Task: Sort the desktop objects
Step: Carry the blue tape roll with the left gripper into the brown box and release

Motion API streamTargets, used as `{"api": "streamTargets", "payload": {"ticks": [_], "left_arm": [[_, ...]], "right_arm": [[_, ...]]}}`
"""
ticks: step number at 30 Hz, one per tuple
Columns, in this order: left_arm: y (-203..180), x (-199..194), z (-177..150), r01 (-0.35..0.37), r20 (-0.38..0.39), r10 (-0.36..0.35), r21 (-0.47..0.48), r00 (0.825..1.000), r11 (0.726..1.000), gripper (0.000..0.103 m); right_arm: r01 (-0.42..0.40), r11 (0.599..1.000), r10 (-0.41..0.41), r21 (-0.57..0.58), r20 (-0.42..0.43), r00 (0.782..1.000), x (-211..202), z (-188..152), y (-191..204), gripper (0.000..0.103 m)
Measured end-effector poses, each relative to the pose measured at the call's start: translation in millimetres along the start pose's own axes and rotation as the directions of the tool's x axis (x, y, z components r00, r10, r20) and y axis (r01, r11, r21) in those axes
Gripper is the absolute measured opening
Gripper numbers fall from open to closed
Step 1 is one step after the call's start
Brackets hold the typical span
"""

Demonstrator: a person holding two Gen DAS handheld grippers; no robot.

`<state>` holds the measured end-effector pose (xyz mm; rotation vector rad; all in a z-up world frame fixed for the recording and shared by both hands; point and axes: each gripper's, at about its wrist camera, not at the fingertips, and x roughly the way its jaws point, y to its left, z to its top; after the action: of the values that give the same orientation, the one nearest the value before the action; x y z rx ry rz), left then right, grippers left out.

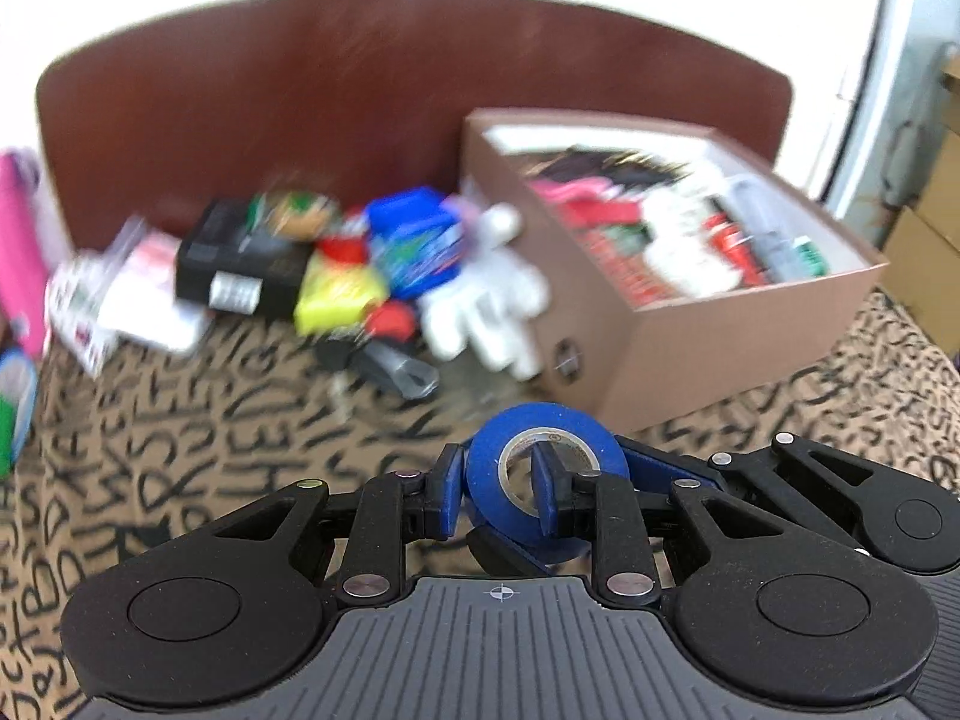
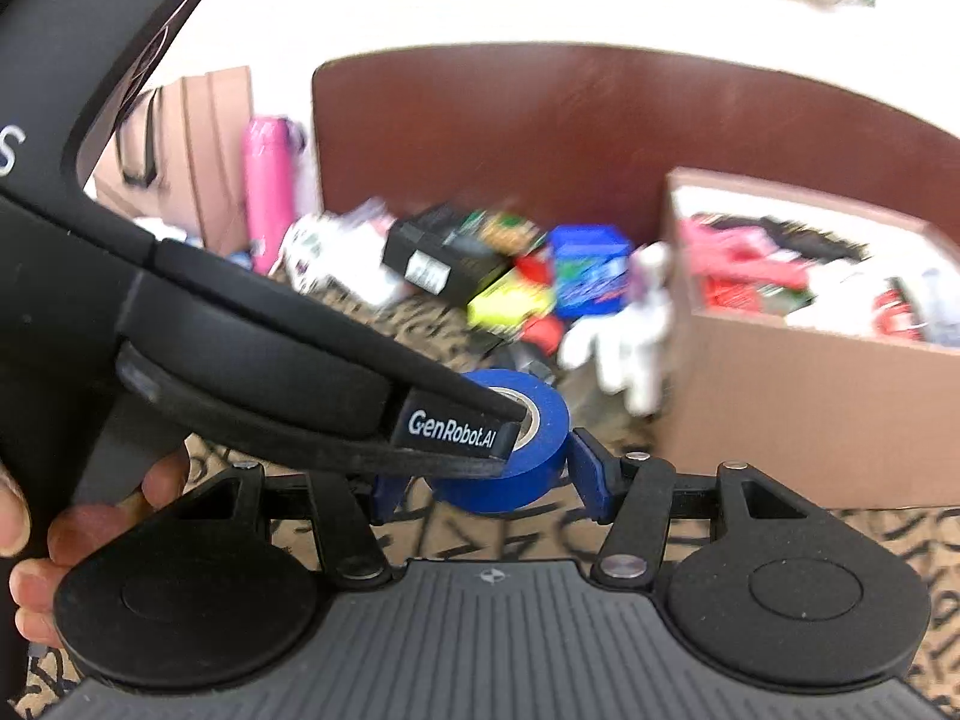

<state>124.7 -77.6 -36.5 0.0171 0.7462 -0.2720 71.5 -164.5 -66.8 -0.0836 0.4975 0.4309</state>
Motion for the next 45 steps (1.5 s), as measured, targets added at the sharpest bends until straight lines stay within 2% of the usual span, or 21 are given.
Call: {"api": "streamTargets", "payload": {"ticks": [9, 18, 21, 27, 40, 41, 43, 45], "left_arm": [[-64, -22, 31, 0.033, 0.108, -0.047, 0.128, 0.993, 0.991, 0.031], [-91, -6, 67, 0.071, 0.158, -0.102, 0.189, 0.982, 0.979, 0.033], [-92, 7, 76, 0.088, 0.155, -0.119, 0.195, 0.981, 0.977, 0.038], [-87, 36, 87, 0.094, 0.128, -0.121, 0.2, 0.984, 0.975, 0.039], [-59, 72, 92, 0.114, 0.06, -0.124, 0.151, 0.991, 0.982, 0.042], [-58, 72, 93, 0.114, 0.056, -0.123, 0.145, 0.991, 0.983, 0.045], [-55, 75, 93, 0.108, 0.042, -0.114, 0.124, 0.993, 0.986, 0.06], [-50, 73, 90, 0.144, 0.068, -0.151, 0.104, 0.986, 0.984, 0.081]], "right_arm": [[0.093, 0.995, -0.098, 0.048, 0.129, 0.987, -47, 15, -38, 0.062], [0.15, 0.986, -0.162, 0.074, 0.194, 0.968, -50, 35, -74, 0.062], [0.161, 0.984, -0.174, 0.082, 0.194, 0.965, -39, 40, -85, 0.062], [0.157, 0.981, -0.173, 0.11, 0.163, 0.971, -9, 44, -105, 0.062], [0.128, 0.983, -0.142, 0.128, 0.101, 0.985, 27, 44, -107, 0.062], [0.121, 0.983, -0.135, 0.135, 0.097, 0.986, 28, 44, -108, 0.063], [0.103, 0.982, -0.12, 0.159, 0.104, 0.987, 28, 44, -111, 0.068], [0.119, 0.981, -0.136, 0.151, 0.107, 0.985, 27, 44, -111, 0.07]]}}
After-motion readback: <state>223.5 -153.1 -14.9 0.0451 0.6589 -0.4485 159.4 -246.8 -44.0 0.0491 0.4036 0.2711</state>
